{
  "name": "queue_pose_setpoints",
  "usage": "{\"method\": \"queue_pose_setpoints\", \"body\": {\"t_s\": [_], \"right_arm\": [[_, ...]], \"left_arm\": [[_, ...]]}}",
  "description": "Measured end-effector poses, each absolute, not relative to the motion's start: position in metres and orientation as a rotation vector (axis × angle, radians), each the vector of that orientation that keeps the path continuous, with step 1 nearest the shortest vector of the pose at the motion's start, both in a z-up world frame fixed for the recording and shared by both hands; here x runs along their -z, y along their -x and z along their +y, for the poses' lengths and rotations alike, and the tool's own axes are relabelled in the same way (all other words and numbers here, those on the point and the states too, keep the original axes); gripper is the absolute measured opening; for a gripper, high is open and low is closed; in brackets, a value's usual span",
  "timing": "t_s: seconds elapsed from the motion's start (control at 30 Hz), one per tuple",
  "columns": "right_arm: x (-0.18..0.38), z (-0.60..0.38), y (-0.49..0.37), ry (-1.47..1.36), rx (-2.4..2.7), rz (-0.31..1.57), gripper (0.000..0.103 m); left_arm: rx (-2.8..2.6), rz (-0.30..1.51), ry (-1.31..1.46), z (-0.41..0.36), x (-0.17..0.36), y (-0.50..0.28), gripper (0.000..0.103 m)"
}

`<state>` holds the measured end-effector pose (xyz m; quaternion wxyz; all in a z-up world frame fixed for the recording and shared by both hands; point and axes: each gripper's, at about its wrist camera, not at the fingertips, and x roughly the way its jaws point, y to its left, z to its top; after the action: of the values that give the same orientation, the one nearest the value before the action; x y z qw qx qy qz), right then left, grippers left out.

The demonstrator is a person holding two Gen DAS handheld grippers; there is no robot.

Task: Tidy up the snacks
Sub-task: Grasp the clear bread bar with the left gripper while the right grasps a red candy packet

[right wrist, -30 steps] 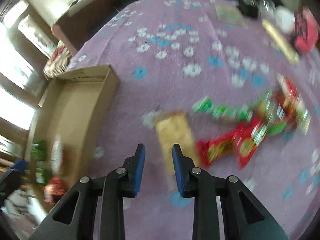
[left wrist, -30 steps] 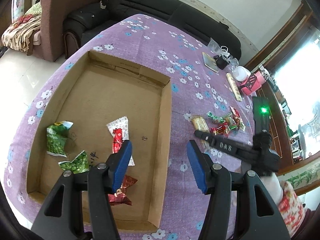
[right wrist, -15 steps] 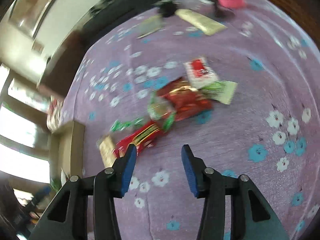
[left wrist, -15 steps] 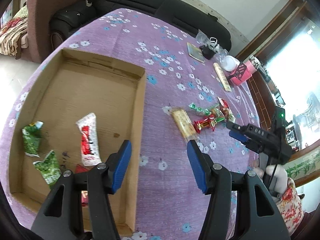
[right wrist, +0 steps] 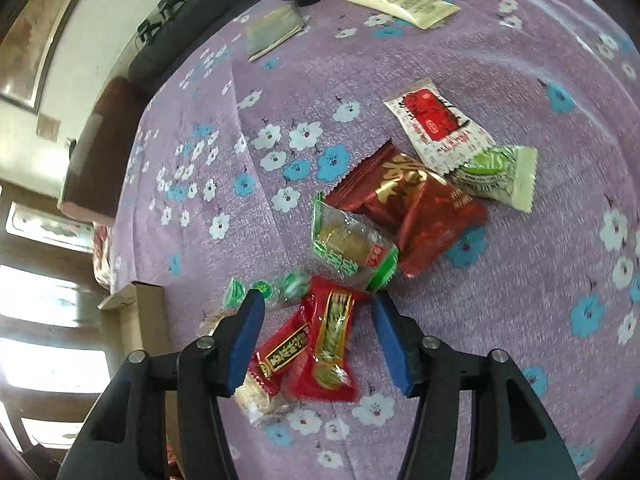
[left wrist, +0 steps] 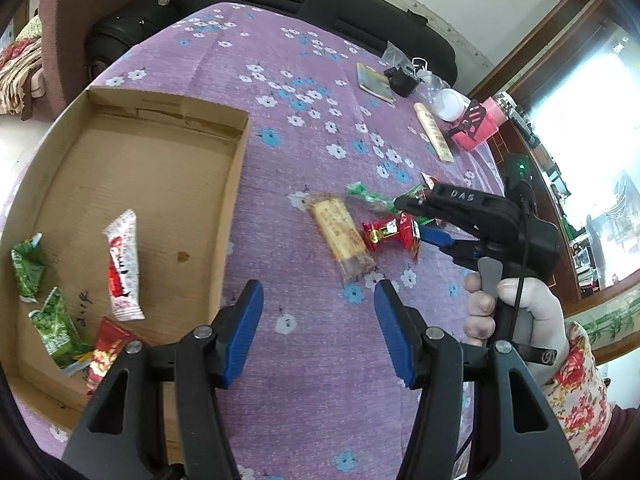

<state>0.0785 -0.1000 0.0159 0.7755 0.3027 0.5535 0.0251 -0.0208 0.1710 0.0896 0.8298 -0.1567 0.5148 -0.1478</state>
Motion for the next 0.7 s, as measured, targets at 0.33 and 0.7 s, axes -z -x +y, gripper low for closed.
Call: {"method": "queue_pose_setpoints", "body": {"t_s": [0.33,0.7], "right_arm": [[-0.023,-0.122,-0.049,-0.589,-0.153,1.173,0.032],[-0.033,-0.138,-0.023,-0.496,-0.249,1.131,0.032]], "left_arm": [[0.287,1.145,0.403,0.136,-0.058,-0.028,0.059],[0.185,1.152,0.115,0.085,-0.022,-0.071,0.043]]}}
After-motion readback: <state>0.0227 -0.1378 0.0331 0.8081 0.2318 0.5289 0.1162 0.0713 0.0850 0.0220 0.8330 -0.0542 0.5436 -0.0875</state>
